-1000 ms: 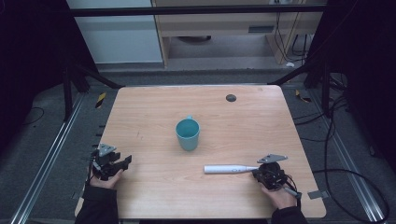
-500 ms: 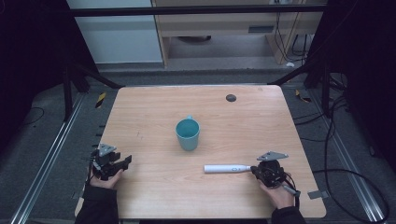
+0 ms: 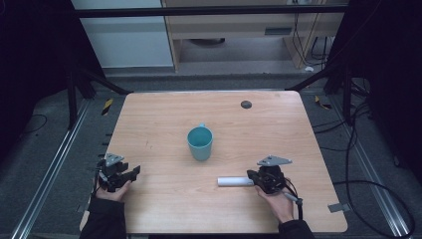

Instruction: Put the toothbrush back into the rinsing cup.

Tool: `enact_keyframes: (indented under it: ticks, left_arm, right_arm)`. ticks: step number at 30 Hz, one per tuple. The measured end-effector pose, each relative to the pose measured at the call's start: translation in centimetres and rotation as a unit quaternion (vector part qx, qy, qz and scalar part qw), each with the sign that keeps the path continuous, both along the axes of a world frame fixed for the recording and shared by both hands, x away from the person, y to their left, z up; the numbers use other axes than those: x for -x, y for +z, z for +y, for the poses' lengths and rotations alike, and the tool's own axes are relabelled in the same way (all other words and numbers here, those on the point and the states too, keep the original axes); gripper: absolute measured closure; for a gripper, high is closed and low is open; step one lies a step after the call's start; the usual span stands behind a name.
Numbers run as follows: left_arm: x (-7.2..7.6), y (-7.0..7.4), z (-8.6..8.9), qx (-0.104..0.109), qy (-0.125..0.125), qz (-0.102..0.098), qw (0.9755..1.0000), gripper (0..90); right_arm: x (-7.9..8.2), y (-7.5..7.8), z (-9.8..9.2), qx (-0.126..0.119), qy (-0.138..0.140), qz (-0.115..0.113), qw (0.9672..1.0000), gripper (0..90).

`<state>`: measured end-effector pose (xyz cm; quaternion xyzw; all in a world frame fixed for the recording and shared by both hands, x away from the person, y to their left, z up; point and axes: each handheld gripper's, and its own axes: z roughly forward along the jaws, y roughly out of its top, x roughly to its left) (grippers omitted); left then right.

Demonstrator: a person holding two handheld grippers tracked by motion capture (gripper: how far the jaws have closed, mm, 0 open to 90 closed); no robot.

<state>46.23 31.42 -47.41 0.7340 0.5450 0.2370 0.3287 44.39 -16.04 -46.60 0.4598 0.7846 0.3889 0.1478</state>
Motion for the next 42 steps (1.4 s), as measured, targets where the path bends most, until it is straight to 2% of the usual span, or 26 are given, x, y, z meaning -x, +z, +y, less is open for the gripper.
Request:
enact_keyframes:
  ticks: [2,3,4,7,13,24,28,34,42]
  left_arm:
    - [0.0,0.0,0.0,0.000,0.000,0.000,1.0000,47.6]
    - [0.0,0.0,0.0,0.000,0.000,0.000,1.0000,47.7]
    - [0.0,0.0,0.0,0.000,0.000,0.000,1.0000,47.7]
    - [0.0,0.0,0.0,0.000,0.000,0.000,1.0000,47.7]
    - [0.0,0.0,0.1,0.000,0.000,0.001,1.0000,47.8]
    - [0.0,0.0,0.1,-0.001,0.000,0.000,1.0000,47.8]
    - [0.0,0.0,0.1,-0.001,0.000,0.000,1.0000,47.8]
    - [0.0,0.0,0.1,-0.001,-0.001,-0.001,1.0000,47.8]
    - [0.0,0.1,0.1,0.000,0.000,-0.002,1.0000,47.8]
  right_arm:
    - [-0.1,-0.1,0.5,-0.004,0.004,0.002,1.0000,89.6]
    - [-0.5,-0.2,1.6,-0.007,0.012,0.004,0.9999,89.6]
    - [-0.5,-0.2,1.6,-0.007,0.012,0.004,0.9999,89.6]
    - [-1.0,-0.5,3.2,-0.009,0.020,0.010,0.9997,89.6]
    - [-1.4,-1.1,4.5,-0.001,0.026,0.016,0.9995,89.8]
    - [-1.9,-1.7,5.1,0.012,0.025,0.020,0.9994,89.8]
    - [-1.7,-1.6,5.1,0.012,0.030,0.022,0.9992,89.7]
    - [-1.4,-1.7,5.2,0.027,0.038,0.026,0.9985,89.3]
    - [-0.7,-2.0,4.8,0.029,0.041,0.037,0.9980,88.7]
